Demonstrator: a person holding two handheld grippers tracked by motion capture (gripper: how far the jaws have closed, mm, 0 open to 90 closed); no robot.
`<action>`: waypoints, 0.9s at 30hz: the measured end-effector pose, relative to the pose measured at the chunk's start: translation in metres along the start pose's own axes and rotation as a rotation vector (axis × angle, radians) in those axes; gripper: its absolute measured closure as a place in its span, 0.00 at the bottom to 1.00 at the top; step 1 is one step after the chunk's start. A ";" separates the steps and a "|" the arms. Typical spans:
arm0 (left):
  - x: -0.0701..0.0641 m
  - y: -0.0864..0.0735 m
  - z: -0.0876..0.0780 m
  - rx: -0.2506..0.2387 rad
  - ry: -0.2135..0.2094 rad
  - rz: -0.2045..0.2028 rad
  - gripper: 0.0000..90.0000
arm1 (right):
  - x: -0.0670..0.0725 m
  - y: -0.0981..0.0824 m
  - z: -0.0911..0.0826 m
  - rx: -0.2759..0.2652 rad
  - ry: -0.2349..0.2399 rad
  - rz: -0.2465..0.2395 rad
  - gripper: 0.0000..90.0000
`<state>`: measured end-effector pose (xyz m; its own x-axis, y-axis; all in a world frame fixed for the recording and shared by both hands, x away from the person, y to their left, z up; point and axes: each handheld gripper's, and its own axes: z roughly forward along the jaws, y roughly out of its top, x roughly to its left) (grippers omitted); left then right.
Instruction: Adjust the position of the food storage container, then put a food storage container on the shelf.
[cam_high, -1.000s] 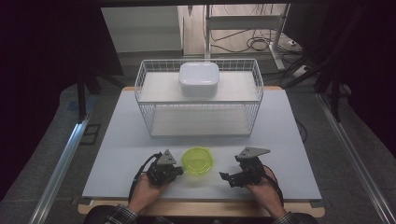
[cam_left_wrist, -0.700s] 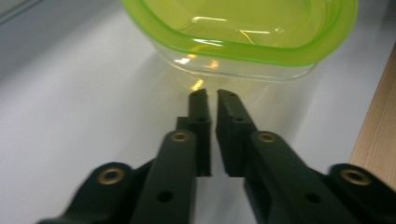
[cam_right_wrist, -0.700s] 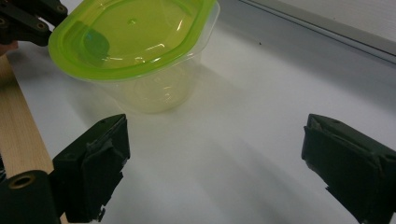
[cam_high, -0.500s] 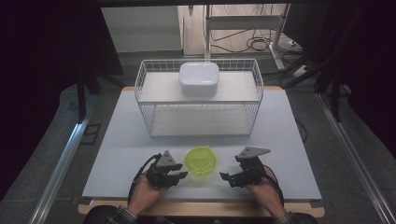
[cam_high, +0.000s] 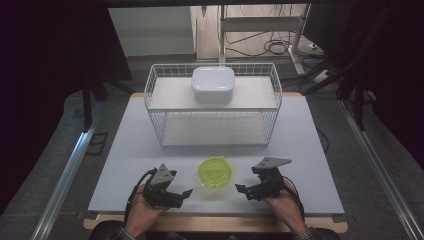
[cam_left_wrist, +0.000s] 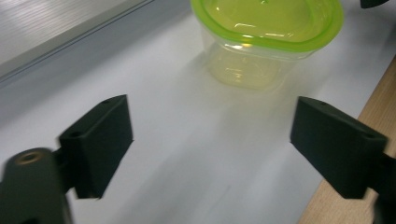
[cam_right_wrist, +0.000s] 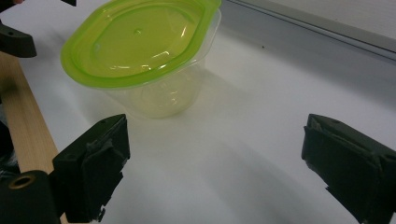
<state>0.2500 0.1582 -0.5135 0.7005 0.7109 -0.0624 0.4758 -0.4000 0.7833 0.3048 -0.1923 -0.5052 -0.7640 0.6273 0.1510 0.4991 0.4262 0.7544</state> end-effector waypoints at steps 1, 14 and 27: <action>0.000 -0.001 -0.001 0.000 0.006 -0.001 0.11 | 0.000 0.000 0.000 -0.002 0.002 0.002 0.09; 0.004 -0.014 -0.002 -0.004 0.007 0.002 0.02 | -0.002 0.000 0.000 -0.003 -0.002 -0.008 0.08; 0.004 -0.016 0.000 -0.003 0.016 0.028 0.02 | -0.007 0.010 -0.002 -0.036 0.014 0.035 0.06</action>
<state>0.2457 0.1675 -0.5266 0.7050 0.7085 -0.0302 0.4541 -0.4184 0.7866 0.3138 -0.1937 -0.4978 -0.7522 0.6322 0.1859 0.5106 0.3809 0.7708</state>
